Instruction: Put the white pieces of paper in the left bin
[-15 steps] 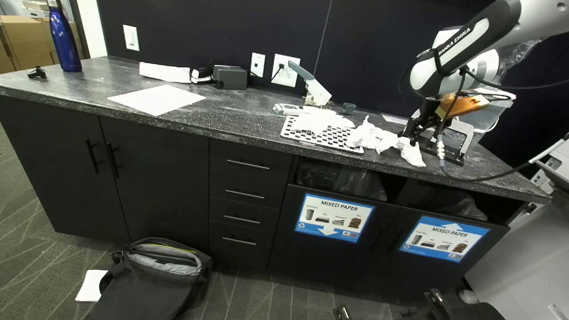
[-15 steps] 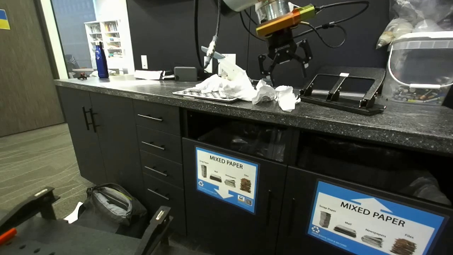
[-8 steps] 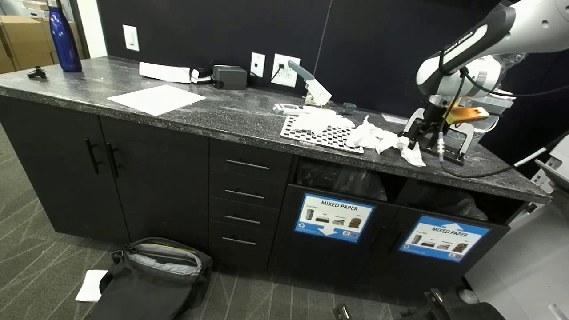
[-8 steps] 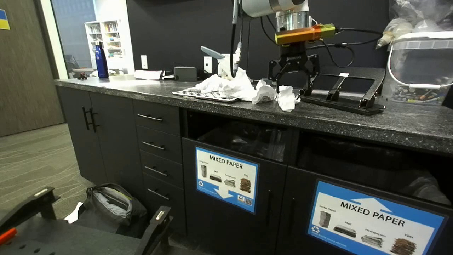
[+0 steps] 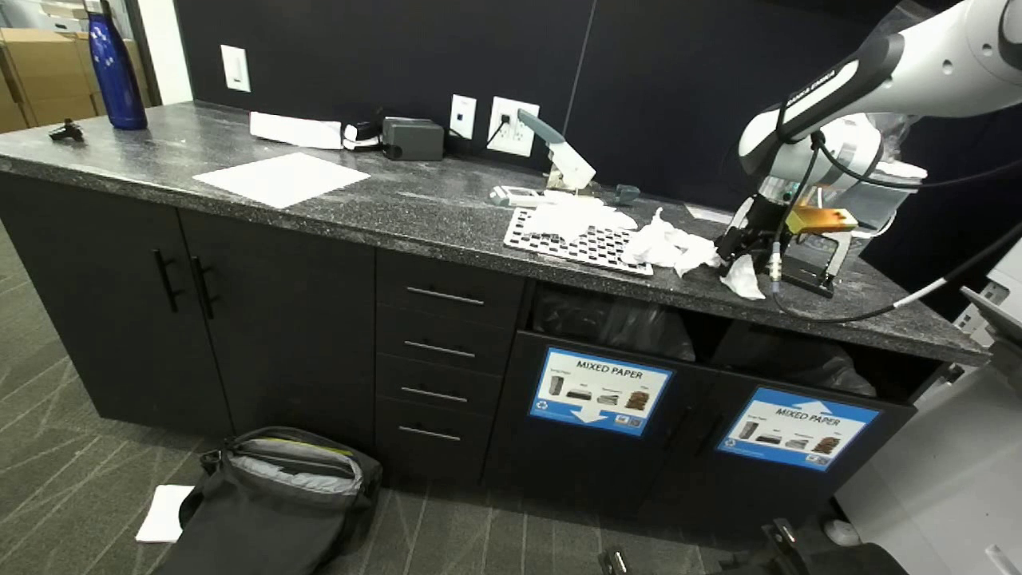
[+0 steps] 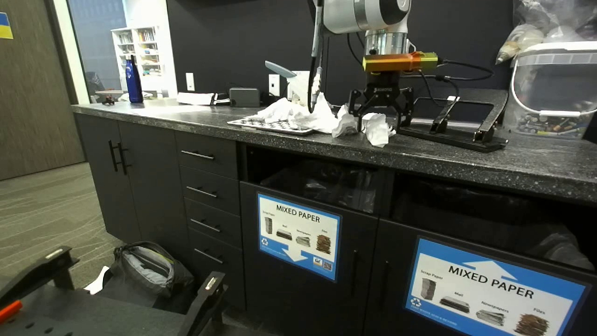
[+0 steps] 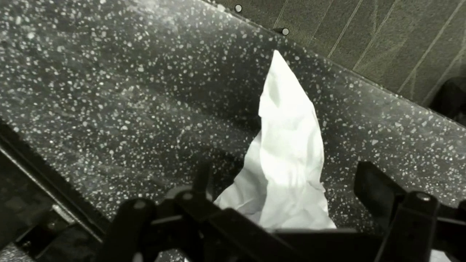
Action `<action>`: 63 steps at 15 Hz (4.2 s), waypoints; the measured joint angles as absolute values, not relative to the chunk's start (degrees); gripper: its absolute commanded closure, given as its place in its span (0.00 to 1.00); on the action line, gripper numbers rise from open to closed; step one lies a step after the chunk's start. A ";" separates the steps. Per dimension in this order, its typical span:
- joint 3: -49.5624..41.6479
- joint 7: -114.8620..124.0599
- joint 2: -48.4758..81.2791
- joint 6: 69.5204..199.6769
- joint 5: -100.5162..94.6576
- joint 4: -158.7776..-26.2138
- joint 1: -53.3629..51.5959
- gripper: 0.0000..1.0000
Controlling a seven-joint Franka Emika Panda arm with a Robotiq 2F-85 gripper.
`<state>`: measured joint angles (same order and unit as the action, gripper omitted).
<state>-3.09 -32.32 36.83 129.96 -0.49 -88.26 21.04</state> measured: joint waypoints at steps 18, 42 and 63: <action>-8.13 -19.42 37.32 129.89 -5.74 -89.71 18.94 0.92; -3.36 -7.43 20.83 173.51 -5.12 -146.78 7.88 0.93; -3.77 -2.04 53.95 212.95 -0.46 -115.10 6.55 0.93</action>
<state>-3.77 -2.04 53.95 212.95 -0.46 -115.10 6.55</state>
